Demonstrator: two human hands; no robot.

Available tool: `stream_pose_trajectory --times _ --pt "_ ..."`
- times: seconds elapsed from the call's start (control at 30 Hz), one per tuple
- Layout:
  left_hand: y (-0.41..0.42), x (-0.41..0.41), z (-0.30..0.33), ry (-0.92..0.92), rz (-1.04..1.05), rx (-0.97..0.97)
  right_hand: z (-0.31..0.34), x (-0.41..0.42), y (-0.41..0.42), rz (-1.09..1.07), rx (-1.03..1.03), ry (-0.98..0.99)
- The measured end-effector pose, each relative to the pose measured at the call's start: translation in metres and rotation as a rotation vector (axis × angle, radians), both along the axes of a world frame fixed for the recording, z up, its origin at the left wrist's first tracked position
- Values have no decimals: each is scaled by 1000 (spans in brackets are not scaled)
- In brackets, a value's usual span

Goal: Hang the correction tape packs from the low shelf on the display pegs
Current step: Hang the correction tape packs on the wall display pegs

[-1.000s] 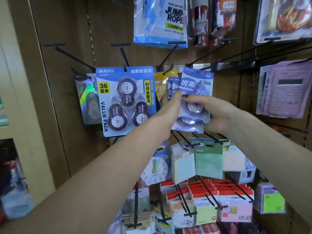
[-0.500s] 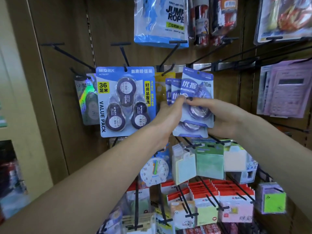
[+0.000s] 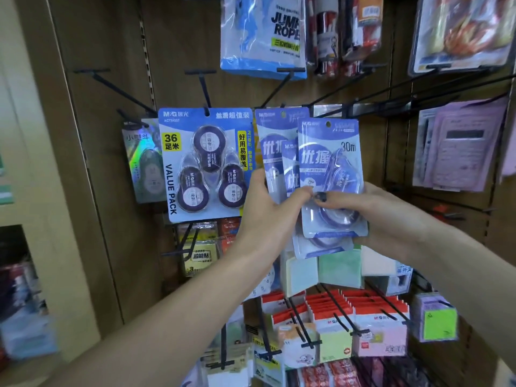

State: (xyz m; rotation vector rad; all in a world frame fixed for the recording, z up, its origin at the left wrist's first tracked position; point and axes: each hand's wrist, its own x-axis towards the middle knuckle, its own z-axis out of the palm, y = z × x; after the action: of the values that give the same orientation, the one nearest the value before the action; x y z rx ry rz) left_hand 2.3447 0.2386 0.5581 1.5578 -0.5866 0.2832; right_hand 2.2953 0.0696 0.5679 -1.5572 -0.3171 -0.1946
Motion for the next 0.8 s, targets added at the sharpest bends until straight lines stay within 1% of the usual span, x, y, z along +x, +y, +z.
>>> stream_pose_trajectory --times 0.13,0.23,0.37,0.6,0.8 --pt "3 4 1 -31 -9 13 -1 -3 5 -13 17 -72" --pt "4 3 6 -37 -14 29 -1 -2 7 -70 9 -115" --pt "4 3 9 -43 -22 41 -2 0 11 -143 51 -131" --pt "6 6 15 -23 6 31 3 -2 21 -176 122 -125" --pt "2 9 22 82 7 105 7 4 19 -127 151 -33"
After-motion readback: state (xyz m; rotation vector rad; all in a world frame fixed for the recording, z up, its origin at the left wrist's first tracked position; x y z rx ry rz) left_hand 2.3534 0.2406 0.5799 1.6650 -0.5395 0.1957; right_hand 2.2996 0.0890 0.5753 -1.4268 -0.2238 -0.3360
